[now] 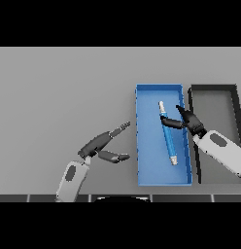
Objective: Pick up the blue pipe and place it into the blue bin.
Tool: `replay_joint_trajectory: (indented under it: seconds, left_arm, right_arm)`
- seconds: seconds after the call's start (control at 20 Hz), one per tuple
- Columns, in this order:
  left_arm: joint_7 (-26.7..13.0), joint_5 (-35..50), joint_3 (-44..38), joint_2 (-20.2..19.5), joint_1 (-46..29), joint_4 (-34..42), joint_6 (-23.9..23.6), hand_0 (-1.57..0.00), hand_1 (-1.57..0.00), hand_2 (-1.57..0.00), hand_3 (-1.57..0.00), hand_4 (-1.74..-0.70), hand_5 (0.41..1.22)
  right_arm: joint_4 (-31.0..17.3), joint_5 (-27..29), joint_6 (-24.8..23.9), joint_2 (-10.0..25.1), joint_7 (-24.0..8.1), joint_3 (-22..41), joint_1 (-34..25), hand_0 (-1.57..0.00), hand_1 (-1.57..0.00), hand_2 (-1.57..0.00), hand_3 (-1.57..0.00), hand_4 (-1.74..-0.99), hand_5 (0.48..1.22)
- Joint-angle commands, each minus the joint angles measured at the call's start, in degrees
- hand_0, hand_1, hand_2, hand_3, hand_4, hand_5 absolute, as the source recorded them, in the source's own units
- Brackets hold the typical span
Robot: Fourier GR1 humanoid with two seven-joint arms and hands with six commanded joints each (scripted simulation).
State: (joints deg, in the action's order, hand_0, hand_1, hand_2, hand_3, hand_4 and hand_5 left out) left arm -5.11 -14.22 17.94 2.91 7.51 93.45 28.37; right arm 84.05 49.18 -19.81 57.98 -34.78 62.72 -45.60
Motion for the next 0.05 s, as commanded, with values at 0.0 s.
replay_joint_trajectory:
  seconds: [0.0]
  left_arm:
    - [0.2, -0.6, 0.6, 0.2, -0.7, -0.2, -0.1, 0.00, 0.00, 0.00, 0.00, -0.88, 0.431]
  right_arm:
    - [0.4, 0.5, 0.1, 0.8, 0.2, -0.5, 0.1, -0.01, -0.01, -0.01, 0.00, -1.022, 0.643]
